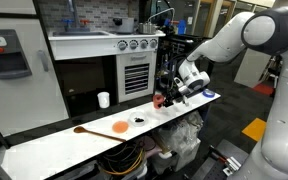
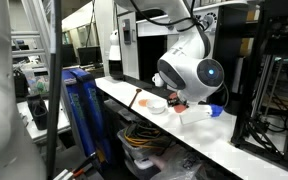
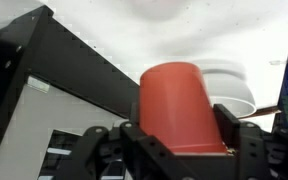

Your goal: Pick the pink cup and pour the beans into the bowl

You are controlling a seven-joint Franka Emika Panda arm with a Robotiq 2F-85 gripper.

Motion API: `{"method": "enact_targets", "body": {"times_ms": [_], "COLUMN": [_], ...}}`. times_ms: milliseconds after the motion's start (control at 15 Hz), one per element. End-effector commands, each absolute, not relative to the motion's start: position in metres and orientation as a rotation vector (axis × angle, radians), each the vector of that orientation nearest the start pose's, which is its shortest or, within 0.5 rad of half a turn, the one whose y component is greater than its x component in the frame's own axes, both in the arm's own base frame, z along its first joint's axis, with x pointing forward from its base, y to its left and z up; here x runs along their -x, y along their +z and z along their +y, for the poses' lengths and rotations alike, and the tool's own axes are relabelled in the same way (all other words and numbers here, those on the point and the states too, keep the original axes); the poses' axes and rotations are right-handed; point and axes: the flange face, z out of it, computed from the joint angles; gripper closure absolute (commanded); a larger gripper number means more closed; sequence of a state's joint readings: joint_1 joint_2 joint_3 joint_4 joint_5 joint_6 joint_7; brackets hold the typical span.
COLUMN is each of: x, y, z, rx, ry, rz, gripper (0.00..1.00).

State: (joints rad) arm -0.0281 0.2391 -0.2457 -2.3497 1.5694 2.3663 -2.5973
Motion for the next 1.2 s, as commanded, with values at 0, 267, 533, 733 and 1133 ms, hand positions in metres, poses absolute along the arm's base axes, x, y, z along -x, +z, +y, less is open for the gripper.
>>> {"method": "enact_targets", "body": {"times_ms": [0, 267, 533, 733, 1133], "x": [-0.503, -0.508, -0.508, -0.507, -0.504], "y": [0.217, 0.208, 0.198, 0.193, 0.181], "z": [-0.130, -0.122, -0.112, -0.105, -0.096], "rx": [2.296, 2.284, 2.270, 2.258, 2.245], "ry": [-1.208, -1.188, -1.162, -1.147, -1.119], "rz": [-1.286, -1.294, -1.301, -1.303, -1.296], "gripper": [0.52, 0.52, 0.52, 0.52, 0.52]}}
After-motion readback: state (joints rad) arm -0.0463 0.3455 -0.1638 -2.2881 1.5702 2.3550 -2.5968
